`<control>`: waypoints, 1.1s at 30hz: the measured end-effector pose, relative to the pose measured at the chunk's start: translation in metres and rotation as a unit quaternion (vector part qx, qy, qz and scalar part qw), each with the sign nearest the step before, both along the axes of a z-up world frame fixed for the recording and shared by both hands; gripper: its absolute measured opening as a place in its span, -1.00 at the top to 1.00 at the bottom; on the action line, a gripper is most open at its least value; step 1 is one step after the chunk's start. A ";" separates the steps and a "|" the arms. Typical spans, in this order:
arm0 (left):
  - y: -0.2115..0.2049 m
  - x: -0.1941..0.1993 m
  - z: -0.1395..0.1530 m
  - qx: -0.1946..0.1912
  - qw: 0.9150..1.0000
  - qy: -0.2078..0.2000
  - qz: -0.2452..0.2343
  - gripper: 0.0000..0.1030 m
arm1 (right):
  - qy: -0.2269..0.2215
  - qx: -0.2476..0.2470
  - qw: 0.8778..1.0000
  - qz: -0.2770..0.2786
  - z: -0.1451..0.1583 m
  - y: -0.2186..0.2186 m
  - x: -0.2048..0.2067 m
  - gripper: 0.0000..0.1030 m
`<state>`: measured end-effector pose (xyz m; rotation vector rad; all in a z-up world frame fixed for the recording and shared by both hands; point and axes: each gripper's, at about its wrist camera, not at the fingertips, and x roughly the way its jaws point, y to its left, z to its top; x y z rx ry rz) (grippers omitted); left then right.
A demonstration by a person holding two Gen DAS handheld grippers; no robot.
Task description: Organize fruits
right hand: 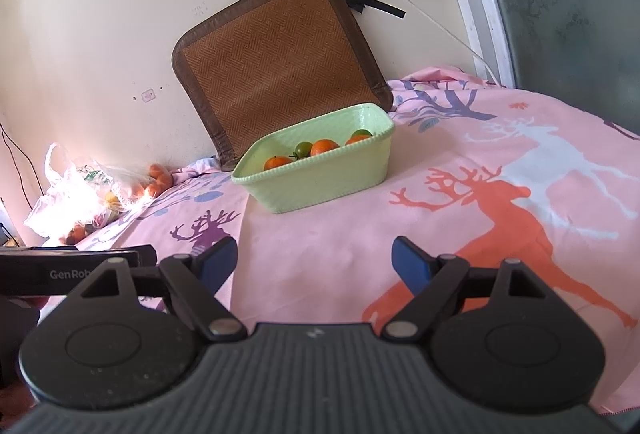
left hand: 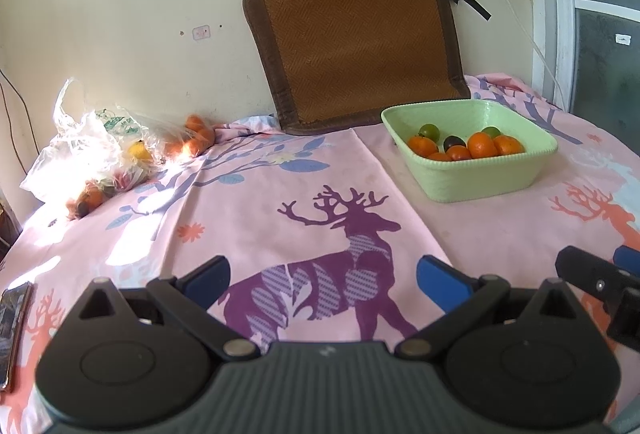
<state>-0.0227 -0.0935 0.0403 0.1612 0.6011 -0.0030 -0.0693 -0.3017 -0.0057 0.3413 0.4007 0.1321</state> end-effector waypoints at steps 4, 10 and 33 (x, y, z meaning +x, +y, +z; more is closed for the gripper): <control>-0.001 0.000 -0.001 0.001 1.000 0.001 -0.002 -1.00 | -0.001 0.000 1.000 0.000 0.000 0.000 0.000 -0.67; -0.002 0.000 -0.002 0.004 1.000 0.003 -0.004 -1.00 | -0.001 0.001 1.000 0.000 0.000 0.000 0.000 -0.67; -0.002 0.011 -0.013 0.008 0.999 0.053 0.005 -1.00 | 0.004 0.001 1.000 0.005 0.000 0.000 -0.001 -0.67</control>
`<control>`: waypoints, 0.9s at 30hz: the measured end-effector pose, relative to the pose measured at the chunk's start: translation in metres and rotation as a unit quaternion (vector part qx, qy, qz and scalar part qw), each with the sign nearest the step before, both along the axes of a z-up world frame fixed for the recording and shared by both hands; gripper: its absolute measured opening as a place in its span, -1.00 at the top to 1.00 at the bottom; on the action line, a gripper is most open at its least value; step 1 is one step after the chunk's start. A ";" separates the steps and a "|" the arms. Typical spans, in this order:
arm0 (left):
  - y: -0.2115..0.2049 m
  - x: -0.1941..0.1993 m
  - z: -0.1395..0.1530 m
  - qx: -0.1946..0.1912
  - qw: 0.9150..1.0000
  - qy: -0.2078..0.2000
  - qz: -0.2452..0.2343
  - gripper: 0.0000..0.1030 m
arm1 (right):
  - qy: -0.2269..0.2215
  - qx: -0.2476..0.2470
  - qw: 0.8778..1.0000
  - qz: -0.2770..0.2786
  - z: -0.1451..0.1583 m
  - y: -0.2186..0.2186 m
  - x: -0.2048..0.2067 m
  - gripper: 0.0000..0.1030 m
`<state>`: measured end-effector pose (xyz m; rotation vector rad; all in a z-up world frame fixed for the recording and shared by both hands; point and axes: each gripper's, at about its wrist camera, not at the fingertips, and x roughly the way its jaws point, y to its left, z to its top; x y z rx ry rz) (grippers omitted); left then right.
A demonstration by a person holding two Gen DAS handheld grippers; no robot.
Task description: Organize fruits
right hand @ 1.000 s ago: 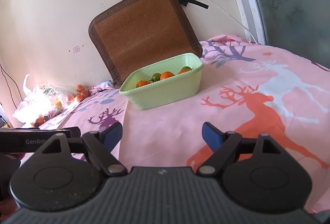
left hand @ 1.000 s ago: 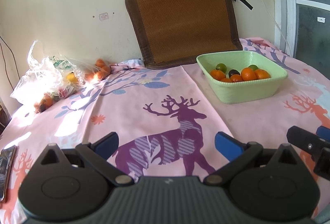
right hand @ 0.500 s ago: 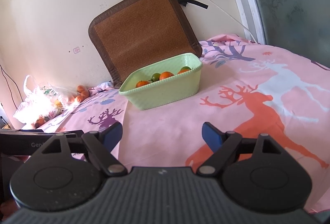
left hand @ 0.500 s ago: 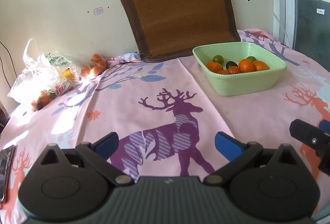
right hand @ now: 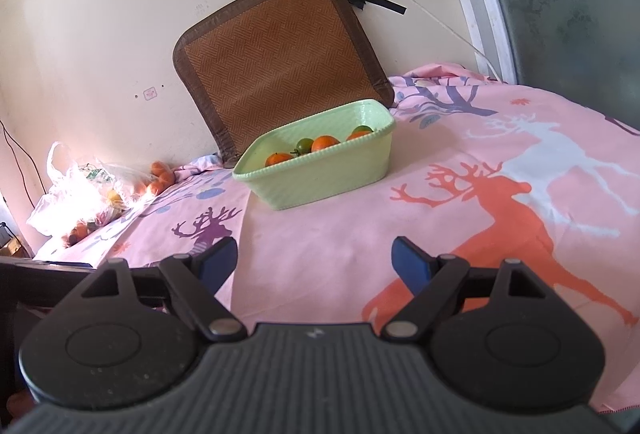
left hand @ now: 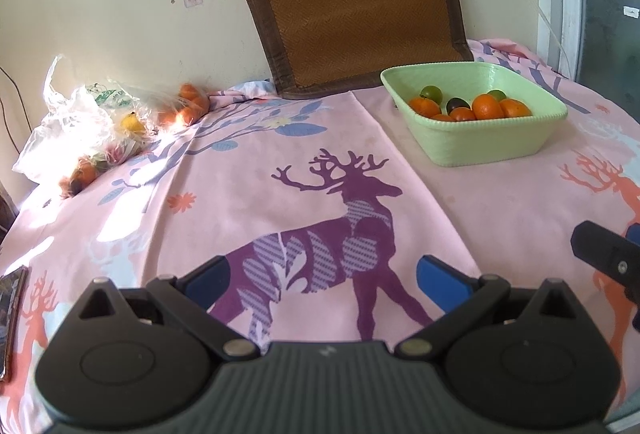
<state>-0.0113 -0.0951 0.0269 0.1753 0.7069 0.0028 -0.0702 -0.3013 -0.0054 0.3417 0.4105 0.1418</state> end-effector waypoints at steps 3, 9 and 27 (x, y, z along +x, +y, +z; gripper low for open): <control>0.001 0.001 -0.001 -0.002 1.000 0.002 0.000 -1.00 | -0.001 -0.001 1.000 0.001 0.000 0.000 0.000 -0.67; -0.001 0.000 -0.001 -0.001 1.000 0.003 -0.001 -1.00 | 0.000 0.002 1.000 0.001 -0.001 0.000 0.001 -0.67; -0.007 -0.002 0.001 -0.008 1.000 -0.009 -0.016 -1.00 | 0.000 0.006 1.000 -0.002 -0.001 -0.003 0.002 -0.67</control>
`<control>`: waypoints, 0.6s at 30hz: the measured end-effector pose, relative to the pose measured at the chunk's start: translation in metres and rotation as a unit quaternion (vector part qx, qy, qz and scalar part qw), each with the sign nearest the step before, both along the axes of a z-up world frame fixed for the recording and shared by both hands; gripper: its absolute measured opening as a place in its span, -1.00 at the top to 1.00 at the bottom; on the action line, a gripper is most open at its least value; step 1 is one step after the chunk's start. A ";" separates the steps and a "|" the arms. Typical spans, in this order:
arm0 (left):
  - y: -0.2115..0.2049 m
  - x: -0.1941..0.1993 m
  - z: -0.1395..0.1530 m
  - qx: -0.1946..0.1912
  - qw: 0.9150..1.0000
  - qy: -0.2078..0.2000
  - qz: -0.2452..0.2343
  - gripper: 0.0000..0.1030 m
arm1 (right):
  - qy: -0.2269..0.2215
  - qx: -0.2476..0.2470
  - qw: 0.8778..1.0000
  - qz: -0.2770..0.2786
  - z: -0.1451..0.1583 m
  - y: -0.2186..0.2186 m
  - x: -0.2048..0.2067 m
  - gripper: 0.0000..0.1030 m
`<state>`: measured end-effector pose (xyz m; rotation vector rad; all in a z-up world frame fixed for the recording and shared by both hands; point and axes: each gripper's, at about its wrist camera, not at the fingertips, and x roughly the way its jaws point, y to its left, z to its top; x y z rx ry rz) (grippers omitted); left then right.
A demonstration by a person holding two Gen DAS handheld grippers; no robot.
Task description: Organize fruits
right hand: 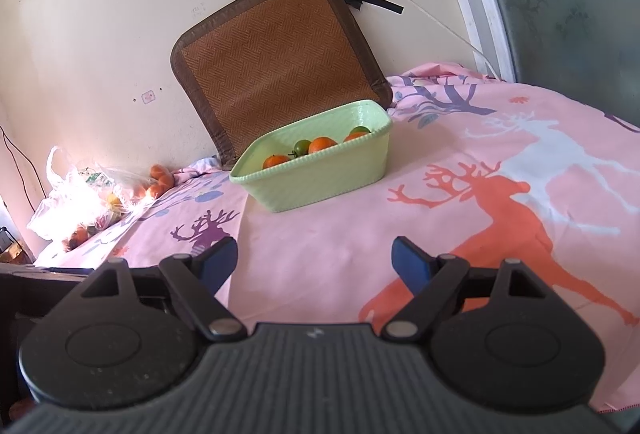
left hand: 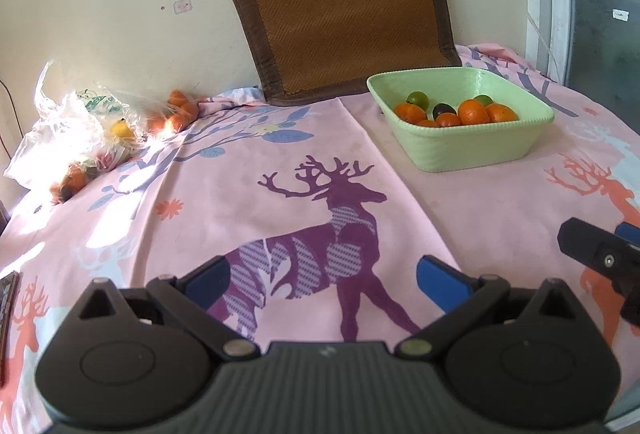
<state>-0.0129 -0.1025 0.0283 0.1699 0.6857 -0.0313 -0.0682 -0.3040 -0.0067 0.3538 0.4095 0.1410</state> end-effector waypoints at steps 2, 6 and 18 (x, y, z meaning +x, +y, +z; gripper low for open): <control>-0.002 0.000 0.001 -0.002 1.000 -0.002 -0.004 -1.00 | 0.001 -0.001 1.000 0.000 0.001 0.000 0.001 -0.67; -0.002 -0.003 0.004 -0.002 1.000 -0.009 -0.008 -1.00 | -0.003 -0.007 1.000 -0.004 0.006 -0.003 -0.001 -0.67; -0.001 -0.007 0.009 -0.004 1.000 -0.022 -0.010 -1.00 | 0.003 -0.015 1.000 0.009 0.019 -0.009 0.002 -0.67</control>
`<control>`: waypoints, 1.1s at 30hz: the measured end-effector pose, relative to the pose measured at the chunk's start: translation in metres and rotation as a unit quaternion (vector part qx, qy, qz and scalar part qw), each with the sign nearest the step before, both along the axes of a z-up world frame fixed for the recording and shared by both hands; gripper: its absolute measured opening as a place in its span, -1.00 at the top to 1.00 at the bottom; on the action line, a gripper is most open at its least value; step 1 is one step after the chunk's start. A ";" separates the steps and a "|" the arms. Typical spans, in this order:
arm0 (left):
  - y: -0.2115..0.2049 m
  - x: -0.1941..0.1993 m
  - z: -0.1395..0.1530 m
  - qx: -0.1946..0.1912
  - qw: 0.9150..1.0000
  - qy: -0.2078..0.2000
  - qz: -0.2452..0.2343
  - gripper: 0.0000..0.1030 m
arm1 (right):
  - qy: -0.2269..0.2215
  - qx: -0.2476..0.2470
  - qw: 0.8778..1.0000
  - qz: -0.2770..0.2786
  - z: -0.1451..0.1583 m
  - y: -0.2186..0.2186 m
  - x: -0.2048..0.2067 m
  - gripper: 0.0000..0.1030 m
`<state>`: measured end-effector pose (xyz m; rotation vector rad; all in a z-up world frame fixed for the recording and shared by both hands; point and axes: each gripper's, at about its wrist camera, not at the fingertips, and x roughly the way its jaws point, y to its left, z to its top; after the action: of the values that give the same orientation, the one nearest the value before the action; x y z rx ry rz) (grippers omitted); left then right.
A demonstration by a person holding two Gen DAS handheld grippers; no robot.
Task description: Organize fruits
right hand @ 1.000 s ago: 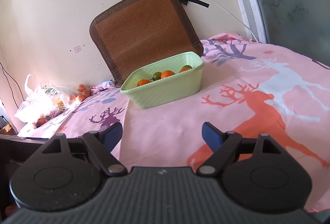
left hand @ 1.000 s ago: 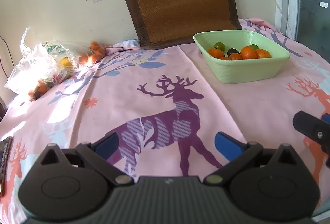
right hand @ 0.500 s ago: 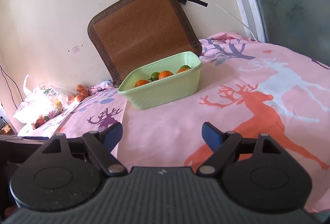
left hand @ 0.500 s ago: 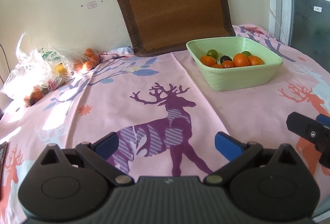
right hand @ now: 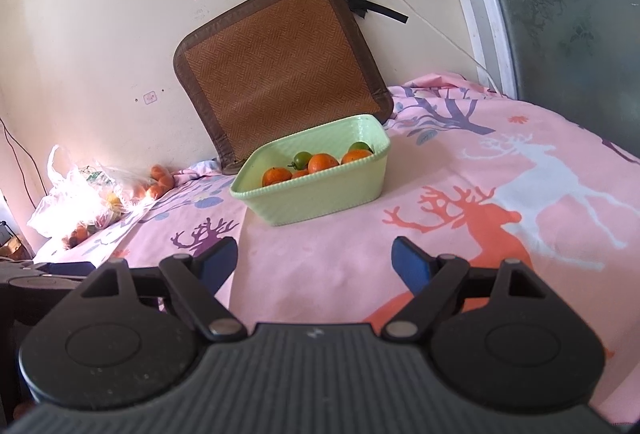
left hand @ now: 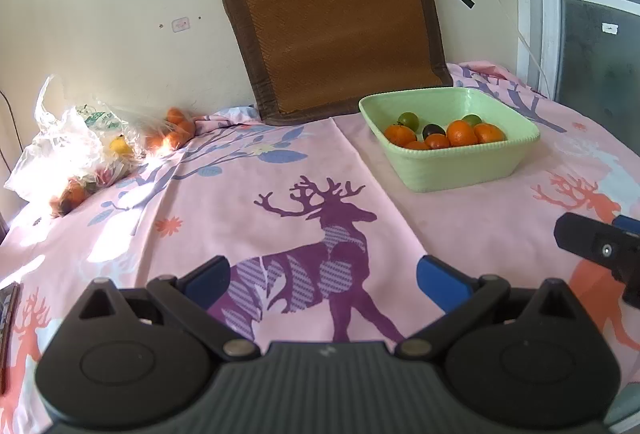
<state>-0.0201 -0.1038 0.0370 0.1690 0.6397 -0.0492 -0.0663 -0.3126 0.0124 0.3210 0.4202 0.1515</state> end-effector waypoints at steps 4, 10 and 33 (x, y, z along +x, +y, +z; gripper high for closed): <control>-0.001 0.001 -0.001 0.002 1.000 0.002 -0.002 -1.00 | 0.005 0.001 1.000 0.005 -0.002 0.001 0.001 -0.67; -0.003 -0.001 -0.003 0.006 1.000 -0.002 -0.004 -1.00 | 0.008 0.003 1.000 0.003 -0.003 0.001 0.001 -0.67; 0.002 -0.004 0.002 -0.002 1.000 -0.021 0.002 -1.00 | 0.010 0.008 1.000 -0.003 -0.007 -0.002 0.001 -0.67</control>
<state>-0.0245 -0.1019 0.0386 0.1643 0.5971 -0.0434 -0.0656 -0.3146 0.0055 0.3400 0.4376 0.1461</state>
